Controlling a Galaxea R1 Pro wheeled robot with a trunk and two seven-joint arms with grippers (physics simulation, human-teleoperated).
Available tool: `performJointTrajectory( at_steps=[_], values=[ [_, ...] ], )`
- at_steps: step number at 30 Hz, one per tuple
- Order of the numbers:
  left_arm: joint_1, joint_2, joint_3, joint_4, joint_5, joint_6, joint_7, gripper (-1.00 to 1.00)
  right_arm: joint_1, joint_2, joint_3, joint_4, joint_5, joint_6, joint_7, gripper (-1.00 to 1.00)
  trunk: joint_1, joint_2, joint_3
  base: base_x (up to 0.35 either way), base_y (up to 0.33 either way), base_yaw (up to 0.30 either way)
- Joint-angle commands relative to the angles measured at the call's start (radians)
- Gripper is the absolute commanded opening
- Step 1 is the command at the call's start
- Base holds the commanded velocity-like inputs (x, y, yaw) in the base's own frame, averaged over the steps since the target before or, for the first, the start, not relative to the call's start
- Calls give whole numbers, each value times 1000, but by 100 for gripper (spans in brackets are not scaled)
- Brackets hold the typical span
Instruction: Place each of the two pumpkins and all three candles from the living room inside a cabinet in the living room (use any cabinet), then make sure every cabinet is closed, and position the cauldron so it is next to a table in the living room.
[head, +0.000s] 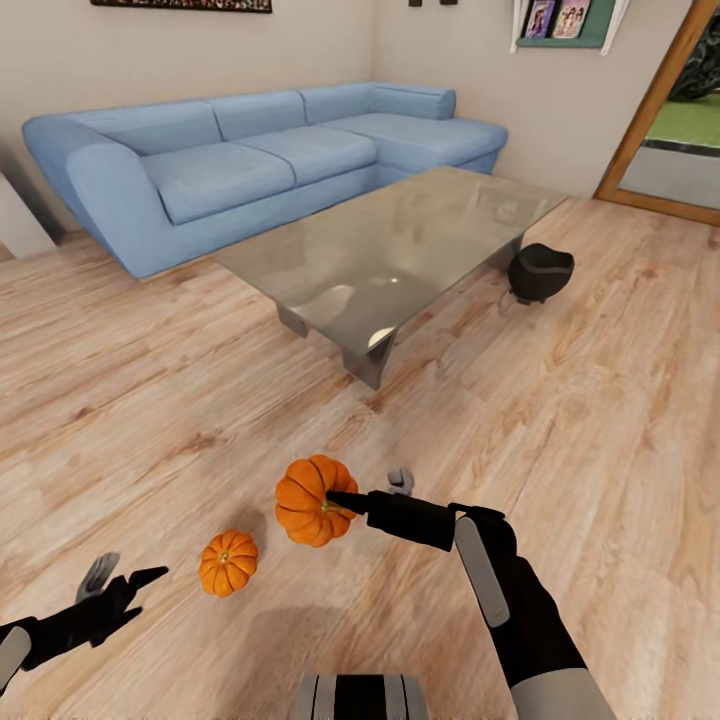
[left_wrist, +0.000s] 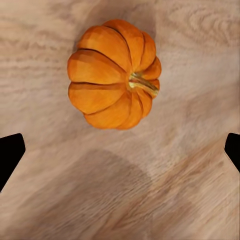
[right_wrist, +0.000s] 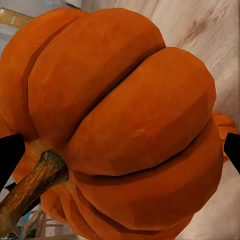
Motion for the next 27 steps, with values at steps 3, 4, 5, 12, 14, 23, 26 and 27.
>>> performJointTrajectory(
  at_steps=[3, 4, 5, 12, 14, 23, 26, 27],
  values=[
    [0, 0, 4, 0, -1, -3, -40, 100, 0, 8, 4, -18, -3, 7, -1, -100, 1, -1, -12, 0, 0, 0],
    [0, 0, 4, 0, -1, -2, -53, 100, 0, 19, 6, -27, -3, 17, -2, -100, 2, -1, -16, 0, 0, 0],
    [-1, 1, 4, 0, -2, -2, -64, 100, 0, 25, 6, -35, -2, 33, -2, -100, 2, -1, -19, 0, 0, 0],
    [-1, 0, 4, 0, -4, -2, -129, 100, 1, 25, -14, -151, -23, 119, 6, -100, 5, -3, -47, 0, 0, 0],
    [-2, 0, 4, -1, -4, -3, -131, 100, 1, 25, -20, -155, -40, 122, 5, -100, 6, -3, -54, 0, 0, 0],
    [-2, 4, 4, -1, -4, 0, -133, 100, 2, -18, -116, -161, -158, 152, 12, -100, 10, -5, -89, 0, 0, 0],
    [-2, 4, 4, -1, -4, -1, -134, 100, 4, -51, -126, -157, -212, 148, 14, -100, 12, -6, -101, 0, 0, 0],
    [-2, 5, 4, -1, -4, -1, -134, 100, 4, -57, -129, -156, -220, 144, 15, -100, 12, -6, -105, 0, 0, 0]
  ],
)
